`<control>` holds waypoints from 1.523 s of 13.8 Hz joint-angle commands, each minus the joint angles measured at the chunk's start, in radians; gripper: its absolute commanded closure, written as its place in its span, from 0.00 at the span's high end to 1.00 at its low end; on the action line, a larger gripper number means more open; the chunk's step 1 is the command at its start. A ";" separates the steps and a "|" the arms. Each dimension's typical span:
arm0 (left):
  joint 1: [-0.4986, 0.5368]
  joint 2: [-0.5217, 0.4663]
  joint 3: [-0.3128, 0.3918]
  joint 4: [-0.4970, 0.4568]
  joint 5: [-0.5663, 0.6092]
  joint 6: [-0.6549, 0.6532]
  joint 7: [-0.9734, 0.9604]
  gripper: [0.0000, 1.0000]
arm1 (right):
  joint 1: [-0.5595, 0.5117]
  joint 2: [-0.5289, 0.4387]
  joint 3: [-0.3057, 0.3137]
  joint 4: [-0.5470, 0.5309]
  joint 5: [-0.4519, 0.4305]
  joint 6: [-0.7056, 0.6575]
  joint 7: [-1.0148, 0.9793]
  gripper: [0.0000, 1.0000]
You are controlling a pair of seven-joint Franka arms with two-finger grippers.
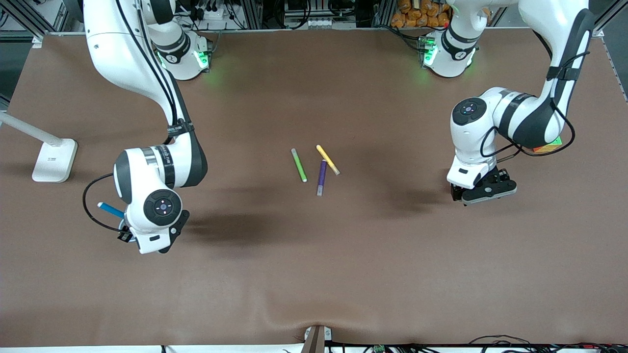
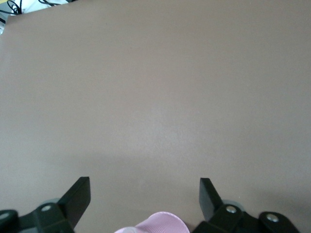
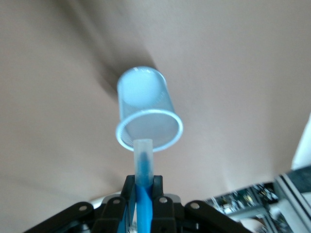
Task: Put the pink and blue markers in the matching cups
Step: 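Carry the blue marker to the blue cup while the left gripper lowers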
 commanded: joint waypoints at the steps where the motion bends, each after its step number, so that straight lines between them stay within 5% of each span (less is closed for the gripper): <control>1: 0.005 -0.016 -0.009 0.026 0.018 0.004 -0.012 1.00 | -0.001 0.001 0.002 -0.007 -0.062 -0.004 -0.019 0.00; 8: 0.015 -0.006 -0.007 0.118 -0.052 0.002 0.209 1.00 | -0.069 0.004 0.002 -0.136 -0.059 0.175 0.001 0.00; 17: 0.062 -0.012 0.025 0.218 -0.345 -0.033 0.631 1.00 | -0.056 0.005 0.003 -0.230 -0.057 0.269 0.147 0.00; 21: 0.042 -0.010 0.032 0.383 -0.566 -0.287 0.834 1.00 | -0.043 0.007 0.002 -0.228 -0.060 0.264 0.170 0.42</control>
